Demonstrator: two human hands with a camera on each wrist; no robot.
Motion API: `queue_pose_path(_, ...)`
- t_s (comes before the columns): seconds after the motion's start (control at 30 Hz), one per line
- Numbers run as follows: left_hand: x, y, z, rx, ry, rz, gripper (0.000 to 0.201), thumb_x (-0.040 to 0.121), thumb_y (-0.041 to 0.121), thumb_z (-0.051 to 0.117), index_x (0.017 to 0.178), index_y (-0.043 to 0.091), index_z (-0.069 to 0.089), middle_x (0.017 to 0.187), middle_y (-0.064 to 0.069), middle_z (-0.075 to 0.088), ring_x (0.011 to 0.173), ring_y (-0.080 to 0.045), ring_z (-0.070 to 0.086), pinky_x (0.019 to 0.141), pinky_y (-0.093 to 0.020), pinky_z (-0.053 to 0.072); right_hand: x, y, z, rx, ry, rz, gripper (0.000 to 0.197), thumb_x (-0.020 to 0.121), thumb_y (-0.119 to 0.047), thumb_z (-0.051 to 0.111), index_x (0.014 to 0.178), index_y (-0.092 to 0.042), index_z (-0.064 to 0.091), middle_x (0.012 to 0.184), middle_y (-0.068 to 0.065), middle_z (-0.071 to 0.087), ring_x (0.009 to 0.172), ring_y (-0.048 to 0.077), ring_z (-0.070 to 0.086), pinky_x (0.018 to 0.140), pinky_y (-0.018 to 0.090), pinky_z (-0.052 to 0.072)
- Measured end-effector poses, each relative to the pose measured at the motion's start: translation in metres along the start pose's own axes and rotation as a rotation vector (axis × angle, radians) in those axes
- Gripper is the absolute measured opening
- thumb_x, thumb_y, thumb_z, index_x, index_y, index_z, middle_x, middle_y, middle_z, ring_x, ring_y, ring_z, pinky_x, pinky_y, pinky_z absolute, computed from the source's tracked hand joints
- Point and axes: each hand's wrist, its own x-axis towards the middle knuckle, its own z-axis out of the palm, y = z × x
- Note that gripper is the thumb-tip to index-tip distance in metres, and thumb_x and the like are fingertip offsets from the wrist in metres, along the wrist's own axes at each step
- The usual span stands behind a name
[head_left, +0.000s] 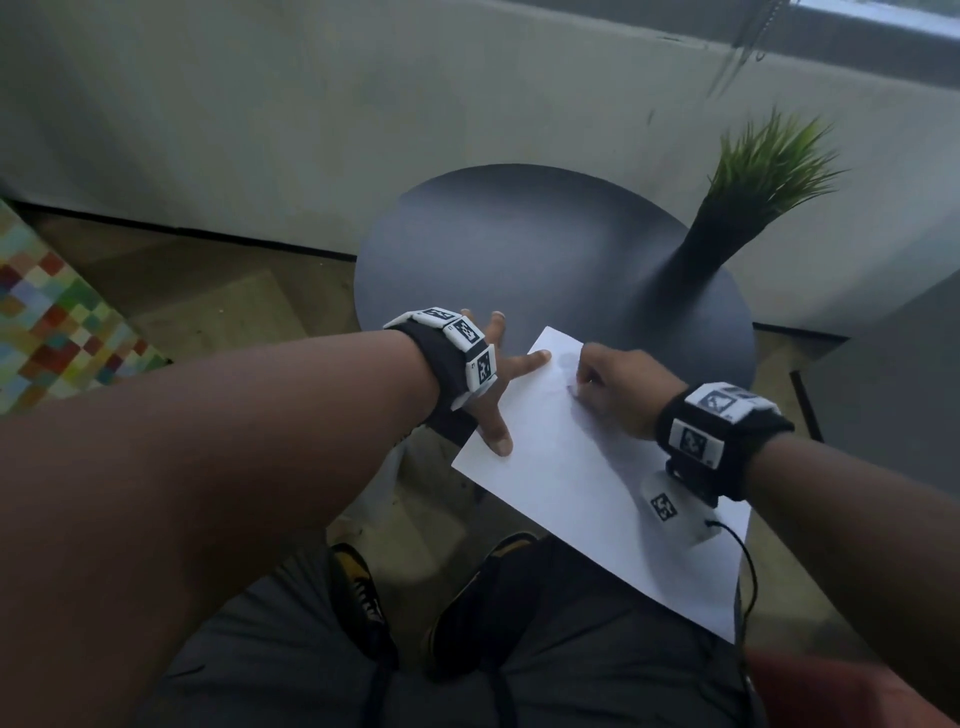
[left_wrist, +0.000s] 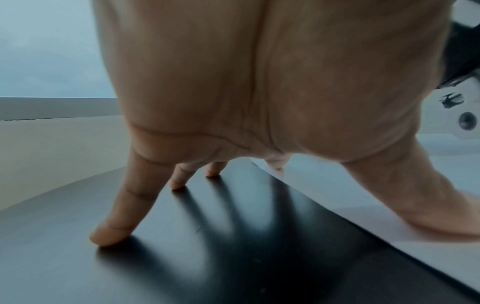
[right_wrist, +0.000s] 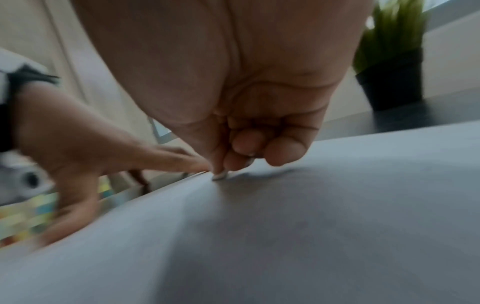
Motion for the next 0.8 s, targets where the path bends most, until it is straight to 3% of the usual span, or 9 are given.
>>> queue_pose_path(0.13,-0.002,-0.001,-0.004,0.005,-0.019,-0.006,0.136,0.034,0.094,0.066,0.137,0.068,-0.019,0.163,-0.015,-0.018,0.142,-0.061,-0.001,0.110,-0.073,0.022,-0.018,-0.031,0.014,-0.024,-0.151,-0.249,0.003,0.086,-0.023,0.053,0.087,-0.022,0.056,0.078,0.000,0.064,0.073,0.023,0.058,0.066,0.030,0.049)
queue_pose_path(0.23,-0.001,0.001,-0.002,-0.015,-0.025,-0.018,0.136,0.029,0.096,0.062,0.136,0.070,-0.017,0.163,-0.013,-0.012,0.141,-0.061,0.004,0.109,-0.072,0.026,0.001,-0.010,0.000,0.071,-0.069,-0.054,0.007,0.086,-0.029,0.060,0.083,-0.024,0.056,0.077,-0.005,0.061,0.075,0.022,0.058,0.071,0.030,0.050)
queue_pose_path(0.3,0.000,0.001,-0.004,-0.042,-0.007,-0.032,0.131,0.029,0.098,0.058,0.138,0.069,-0.009,0.161,-0.013,0.002,0.140,-0.058,0.014,0.109,-0.067,0.029,0.009,0.002,-0.002,0.098,-0.049,0.014,0.012,0.087,-0.033,0.063,0.083,-0.026,0.054,0.077,-0.005,0.061,0.076,0.023,0.058,0.073,0.033,0.051)
queue_pose_path(0.4,0.001,0.000,-0.010,-0.104,0.065,-0.031,0.116,0.051,0.095,0.058,0.150,0.058,0.010,0.151,-0.014,0.025,0.134,-0.048,0.032,0.108,-0.057,0.037,0.005,-0.002,0.005,0.110,-0.050,-0.034,0.010,0.087,-0.030,0.062,0.084,-0.023,0.055,0.072,-0.008,0.056,0.072,0.022,0.054,0.068,0.031,0.047)
queue_pose_path(0.5,0.000,-0.001,-0.003,-0.115,0.075,-0.049,0.118,0.057,0.091,0.063,0.152,0.055,0.003,0.163,-0.014,0.003,0.145,-0.048,0.011,0.112,-0.064,0.029,0.000,-0.006,0.009,0.079,-0.073,-0.031,0.010,0.088,-0.030,0.060,0.085,-0.022,0.054,0.069,-0.011,0.054,0.071,0.021,0.051,0.063,0.028,0.039)
queue_pose_path(0.6,0.000,-0.001,0.005,-0.151,0.036,-0.044,0.126,0.049,0.092,0.066,0.148,0.060,-0.005,0.165,-0.012,-0.016,0.148,-0.051,-0.011,0.112,-0.072,0.020,-0.001,-0.013,0.011,0.044,-0.055,-0.016,0.010,0.089,-0.032,0.057,0.087,-0.022,0.052,0.084,-0.003,0.060,0.079,0.022,0.053,0.068,0.030,0.042)
queue_pose_path(0.73,-0.002,0.001,0.004,-0.155,0.012,-0.011,0.123,0.049,0.088,0.072,0.146,0.064,0.000,0.164,-0.016,-0.023,0.145,-0.055,-0.018,0.109,-0.077,0.018,0.008,-0.031,0.008,0.052,-0.056,-0.083,0.010,0.090,-0.030,0.054,0.095,-0.023,0.058,0.094,-0.004,0.061,0.084,0.021,0.058,0.071,0.026,0.041)
queue_pose_path(0.8,-0.003,0.002,0.003,-0.143,0.004,-0.020,0.127,0.051,0.086,0.073,0.148,0.063,-0.005,0.163,-0.017,-0.025,0.145,-0.055,-0.020,0.109,-0.077,0.017,0.026,-0.026,0.000,0.035,-0.017,0.036,0.017,0.091,-0.035,0.052,0.095,-0.021,0.058,0.095,0.004,0.065,0.088,0.027,0.061,0.072,0.030,0.046)
